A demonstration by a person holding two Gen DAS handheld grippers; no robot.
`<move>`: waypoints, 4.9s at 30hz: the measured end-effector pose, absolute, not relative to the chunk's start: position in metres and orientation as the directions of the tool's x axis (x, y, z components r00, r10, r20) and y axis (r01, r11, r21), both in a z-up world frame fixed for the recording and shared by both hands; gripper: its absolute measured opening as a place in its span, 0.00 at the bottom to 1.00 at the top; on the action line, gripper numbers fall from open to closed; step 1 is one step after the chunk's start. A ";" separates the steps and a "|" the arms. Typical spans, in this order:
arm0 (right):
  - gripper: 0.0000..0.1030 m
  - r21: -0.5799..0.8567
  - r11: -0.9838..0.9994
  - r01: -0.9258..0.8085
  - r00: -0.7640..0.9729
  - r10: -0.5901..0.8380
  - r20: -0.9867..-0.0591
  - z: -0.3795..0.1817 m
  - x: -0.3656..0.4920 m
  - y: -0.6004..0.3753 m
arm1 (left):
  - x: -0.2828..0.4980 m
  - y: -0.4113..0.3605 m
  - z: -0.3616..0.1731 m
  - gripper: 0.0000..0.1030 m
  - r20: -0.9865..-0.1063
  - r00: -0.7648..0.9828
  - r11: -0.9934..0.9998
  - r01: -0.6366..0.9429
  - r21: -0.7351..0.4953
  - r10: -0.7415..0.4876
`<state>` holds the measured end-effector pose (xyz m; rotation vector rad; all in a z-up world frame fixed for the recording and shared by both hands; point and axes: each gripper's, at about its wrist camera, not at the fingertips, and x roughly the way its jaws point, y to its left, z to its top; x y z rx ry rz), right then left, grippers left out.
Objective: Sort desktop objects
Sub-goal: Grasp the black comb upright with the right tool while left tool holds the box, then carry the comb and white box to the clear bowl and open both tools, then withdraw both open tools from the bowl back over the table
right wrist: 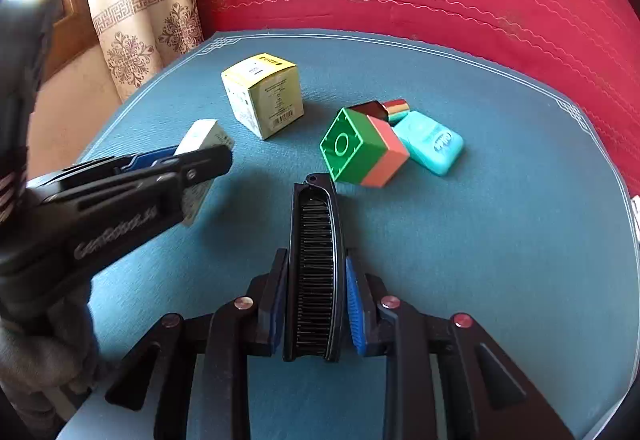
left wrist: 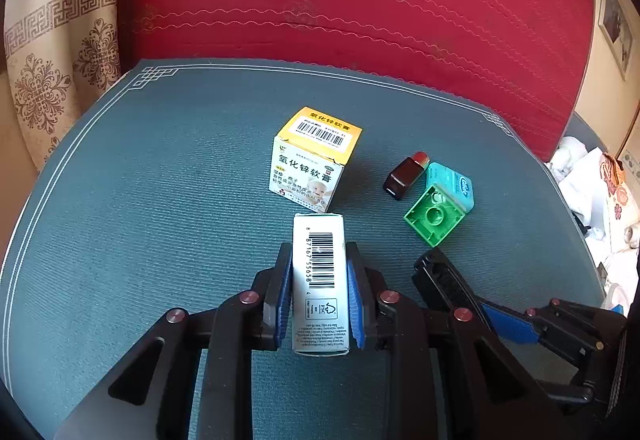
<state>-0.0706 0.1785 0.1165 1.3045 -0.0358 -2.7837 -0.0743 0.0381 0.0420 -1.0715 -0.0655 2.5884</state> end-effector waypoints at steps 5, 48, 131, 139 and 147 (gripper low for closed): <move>0.28 0.094 -0.996 0.001 -0.662 -0.071 -0.746 0.126 -0.043 0.183 | -0.071 0.042 0.045 0.26 -0.672 -0.663 -0.940 -0.299 -0.167 0.330; 0.28 0.180 -0.887 -0.425 -0.736 0.223 -0.639 0.177 0.156 0.316 | -0.030 0.085 0.069 0.26 -0.609 -0.708 -0.905 -0.424 -0.039 0.358; 0.66 0.251 -0.922 -0.295 -0.760 0.068 -0.646 0.175 0.088 0.274 | 0.015 0.107 0.112 0.56 -0.623 -0.572 -0.792 -0.597 -0.128 0.533; 0.66 0.224 -0.941 -0.255 -0.751 0.047 -0.659 0.171 0.062 0.262 | -0.009 0.080 0.106 0.56 -0.630 -0.599 -0.830 -0.541 -0.136 0.494; 0.66 0.226 -0.944 -0.241 -0.743 0.030 -0.668 0.167 0.043 0.256 | -0.034 0.068 0.099 0.56 -0.644 -0.614 -0.858 -0.494 -0.137 0.456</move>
